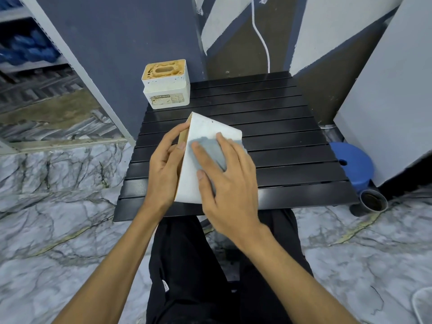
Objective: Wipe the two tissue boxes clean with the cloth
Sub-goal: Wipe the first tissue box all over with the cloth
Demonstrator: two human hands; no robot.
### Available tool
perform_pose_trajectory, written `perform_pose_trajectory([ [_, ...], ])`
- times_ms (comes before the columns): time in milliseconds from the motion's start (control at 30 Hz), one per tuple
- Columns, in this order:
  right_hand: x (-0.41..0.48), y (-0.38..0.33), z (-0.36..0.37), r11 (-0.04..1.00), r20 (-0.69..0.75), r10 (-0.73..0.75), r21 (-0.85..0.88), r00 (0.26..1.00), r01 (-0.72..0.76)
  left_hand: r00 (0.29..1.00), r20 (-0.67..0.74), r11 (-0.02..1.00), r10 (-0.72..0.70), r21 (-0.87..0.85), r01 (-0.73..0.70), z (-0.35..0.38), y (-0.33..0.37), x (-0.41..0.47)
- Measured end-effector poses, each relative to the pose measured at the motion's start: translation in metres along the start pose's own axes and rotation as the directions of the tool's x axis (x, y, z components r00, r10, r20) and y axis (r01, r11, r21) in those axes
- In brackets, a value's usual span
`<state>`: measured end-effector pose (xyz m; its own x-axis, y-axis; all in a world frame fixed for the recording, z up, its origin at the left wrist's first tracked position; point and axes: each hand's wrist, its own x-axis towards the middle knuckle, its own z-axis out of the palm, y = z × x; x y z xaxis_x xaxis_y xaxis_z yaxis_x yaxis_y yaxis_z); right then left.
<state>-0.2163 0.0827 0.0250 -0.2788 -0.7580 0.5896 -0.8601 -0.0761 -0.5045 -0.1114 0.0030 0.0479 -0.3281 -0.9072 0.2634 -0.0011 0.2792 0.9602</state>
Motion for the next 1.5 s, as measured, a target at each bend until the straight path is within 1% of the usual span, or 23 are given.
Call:
perform_pose_trajectory([
  [33, 0.008, 0.004, 0.0, 1.0, -0.011, 0.007, -0.004, 1.0, -0.007, 1.0, 0.004, 1.0, -0.003, -0.002, 0.003, 0.0, 0.0, -0.001],
  [133, 0.034, 0.018, -0.003, 0.994, -0.072, 0.106, 0.026, 0.992, -0.104, 1.0, 0.027, 1.0, 0.011, -0.009, -0.011, 0.006, 0.003, -0.006],
  [200, 0.036, 0.021, -0.003, 0.992, -0.081, 0.122, 0.037, 0.989, -0.119, 0.999, 0.042, 1.0, 0.02, -0.001, -0.02, 0.005, 0.004, -0.008],
  [267, 0.028, 0.017, -0.002, 0.997, -0.076, 0.078, 0.011, 0.994, -0.077, 0.998, 0.059, 1.0, 0.004, 0.005, -0.005, 0.002, 0.006, -0.006],
  [333, 0.017, 0.009, -0.001, 1.0, -0.053, 0.014, -0.009, 0.998, -0.015, 0.997, 0.056, 0.998, -0.059, -0.034, 0.061, -0.001, 0.011, -0.005],
  [433, 0.005, -0.003, 0.001, 0.998, -0.019, -0.053, -0.04, 0.998, 0.052, 0.987, -0.004, 0.985, -0.16, -0.064, 0.16, -0.002, 0.021, -0.004],
  [567, -0.005, -0.01, 0.004, 0.994, -0.003, -0.101, -0.032, 0.995, 0.101, 0.966, -0.089, 0.966, -0.244, -0.105, 0.235, -0.001, 0.025, -0.003],
  [667, -0.006, -0.013, 0.004, 0.992, -0.005, -0.125, -0.014, 0.992, 0.124, 0.964, -0.129, 0.969, -0.234, -0.111, 0.22, 0.0, 0.026, -0.005],
  [733, 0.005, -0.015, 0.003, 0.993, -0.033, -0.121, -0.015, 0.992, 0.121, 0.966, -0.14, 0.972, -0.216, -0.124, 0.199, 0.002, 0.025, -0.009],
  [833, 0.032, -0.01, 0.003, 0.999, -0.084, -0.046, -0.022, 0.995, 0.044, 0.972, -0.164, 0.981, -0.169, -0.125, 0.149, 0.004, 0.022, -0.013],
  [933, 0.031, -0.003, 0.003, 1.0, -0.086, 0.002, -0.017, 0.996, -0.003, 0.973, -0.185, 0.986, -0.135, -0.126, 0.113, 0.006, 0.021, -0.013],
  [1067, -0.006, -0.012, 0.01, 0.998, -0.053, -0.067, -0.015, 0.996, 0.066, 0.964, -0.233, 0.984, -0.131, -0.145, 0.099, 0.007, 0.02, -0.011],
  [1167, -0.002, -0.017, 0.01, 0.993, -0.04, -0.113, -0.022, 0.993, 0.112, 0.961, -0.219, 0.973, -0.171, -0.191, 0.13, 0.006, 0.018, -0.011],
  [1233, 0.016, -0.017, 0.009, 0.994, -0.053, -0.106, -0.031, 0.993, 0.104, 0.959, -0.21, 0.969, -0.189, -0.199, 0.147, 0.005, 0.017, -0.011],
  [1367, 0.038, -0.006, 0.007, 0.999, -0.082, -0.005, -0.037, 0.997, 0.002, 0.965, -0.192, 0.972, -0.179, -0.187, 0.144, 0.007, 0.018, -0.01],
  [1433, 0.021, -0.003, 0.007, 0.999, -0.073, -0.032, -0.03, 0.997, 0.03, 0.962, -0.2, 0.97, -0.185, -0.195, 0.146, 0.008, 0.018, -0.007],
  [1500, -0.006, -0.009, 0.008, 0.996, -0.035, -0.089, -0.011, 0.995, 0.089, 0.959, -0.216, 0.969, -0.185, -0.202, 0.142, 0.009, 0.019, -0.004],
])
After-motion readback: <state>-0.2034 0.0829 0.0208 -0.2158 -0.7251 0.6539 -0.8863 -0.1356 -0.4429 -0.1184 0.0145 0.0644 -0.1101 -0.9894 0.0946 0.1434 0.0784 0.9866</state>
